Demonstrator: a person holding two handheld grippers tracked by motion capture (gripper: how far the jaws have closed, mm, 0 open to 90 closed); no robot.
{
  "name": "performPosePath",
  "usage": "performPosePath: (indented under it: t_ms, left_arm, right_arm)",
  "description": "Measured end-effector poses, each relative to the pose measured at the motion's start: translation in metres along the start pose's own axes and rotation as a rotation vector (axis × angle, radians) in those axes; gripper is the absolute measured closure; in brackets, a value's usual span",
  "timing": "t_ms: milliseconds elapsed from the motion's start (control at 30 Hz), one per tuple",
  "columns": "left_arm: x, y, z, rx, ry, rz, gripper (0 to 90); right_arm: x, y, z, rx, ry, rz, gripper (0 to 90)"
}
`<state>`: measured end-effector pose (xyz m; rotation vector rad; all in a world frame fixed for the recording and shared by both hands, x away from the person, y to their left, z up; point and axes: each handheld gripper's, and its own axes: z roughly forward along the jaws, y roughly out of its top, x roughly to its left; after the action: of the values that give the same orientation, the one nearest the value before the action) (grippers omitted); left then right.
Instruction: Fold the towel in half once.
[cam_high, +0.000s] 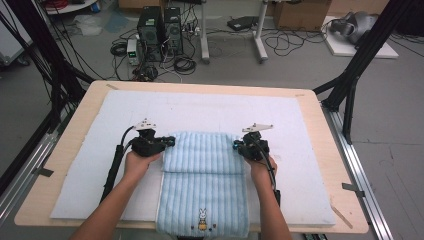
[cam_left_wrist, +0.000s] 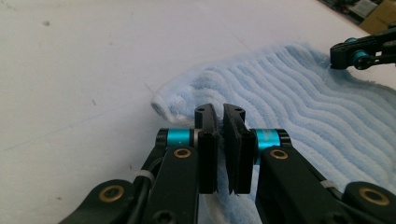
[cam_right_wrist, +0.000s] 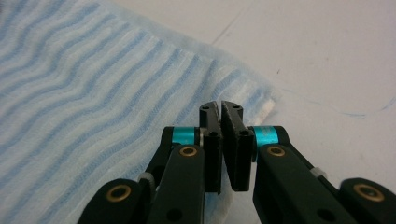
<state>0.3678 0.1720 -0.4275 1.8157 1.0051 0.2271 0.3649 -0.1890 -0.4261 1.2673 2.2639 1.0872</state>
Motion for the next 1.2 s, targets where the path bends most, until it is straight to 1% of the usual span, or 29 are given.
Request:
performPosePath:
  t_ms: [67, 133, 267, 367, 400, 433, 467, 533, 633, 700, 767, 833, 900, 967, 1033, 1100, 1200]
  left_arm:
    - [-0.003, 0.001, -0.006, -0.015, -0.009, 0.016, 83.7]
    - [-0.007, 0.001, -0.011, -0.021, -0.026, 0.024, 83.6]
    - [-0.014, -0.002, -0.023, -0.049, -0.064, 0.023, 83.7]
    - [-0.018, -0.007, -0.032, -0.066, -0.084, 0.023, 83.7]
    - [-0.02, -0.009, -0.035, -0.068, -0.094, 0.016, 83.7]
    - [-0.021, -0.011, -0.038, -0.07, -0.096, 0.025, 83.7]
    - [-0.023, -0.013, -0.04, -0.082, -0.105, 0.018, 83.7]
    - [-0.026, -0.016, -0.046, -0.088, -0.119, 0.016, 83.7]
    - [-0.03, -0.022, -0.053, -0.09, -0.134, 0.02, 83.7]
    - [-0.033, -0.026, -0.058, -0.089, -0.142, 0.033, 83.7]
    - [-0.036, -0.03, -0.062, -0.093, -0.149, 0.034, 83.2]
    - [-0.038, -0.034, -0.066, -0.088, -0.154, 0.04, 82.8]
    - [-0.039, -0.039, -0.068, -0.075, -0.156, 0.048, 82.8]
    - [-0.04, -0.044, -0.07, -0.068, -0.164, 0.047, 82.8]
    - [-0.04, -0.05, -0.071, -0.059, -0.177, 0.041, 82.7]
    - [-0.042, -0.056, -0.071, -0.042, -0.188, 0.044, 82.8]
    - [-0.046, -0.063, -0.072, -0.026, -0.205, 0.049, 82.8]
  right_arm:
    - [0.003, 0.0, -0.009, -0.016, 0.007, -0.011, 86.7]
    - [0.005, -0.001, -0.017, -0.028, 0.012, -0.019, 86.7]
    - [0.009, -0.007, -0.034, -0.047, 0.039, -0.018, 86.6]
    - [0.013, -0.012, -0.045, -0.06, 0.067, -0.017, 86.6]
    - [0.015, -0.014, -0.048, -0.067, 0.077, -0.015, 86.6]
    - [0.017, -0.015, -0.052, -0.075, 0.083, -0.016, 86.5]
    - [0.018, -0.016, -0.056, -0.085, 0.09, -0.018, 86.5]
    - [0.021, -0.019, -0.063, -0.103, 0.107, -0.014, 86.5]
    - [0.026, -0.022, -0.074, -0.127, 0.134, -0.017, 86.5]
    - [0.029, -0.024, -0.08, -0.133, 0.146, -0.022, 86.6]
    - [0.031, -0.027, -0.084, -0.136, 0.161, -0.022, 86.4]
    - [0.034, -0.031, -0.087, -0.135, 0.178, -0.027, 86.4]
    - [0.037, -0.035, -0.089, -0.119, 0.186, -0.037, 86.4]
    - [0.041, -0.039, -0.091, -0.109, 0.193, -0.041, 86.4]
    - [0.044, -0.046, -0.092, -0.088, 0.196, -0.049, 86.5]
    - [0.045, -0.054, -0.091, -0.062, 0.208, -0.043, 86.5]
    - [0.048, -0.064, -0.09, -0.031, 0.214, -0.039, 86.5]
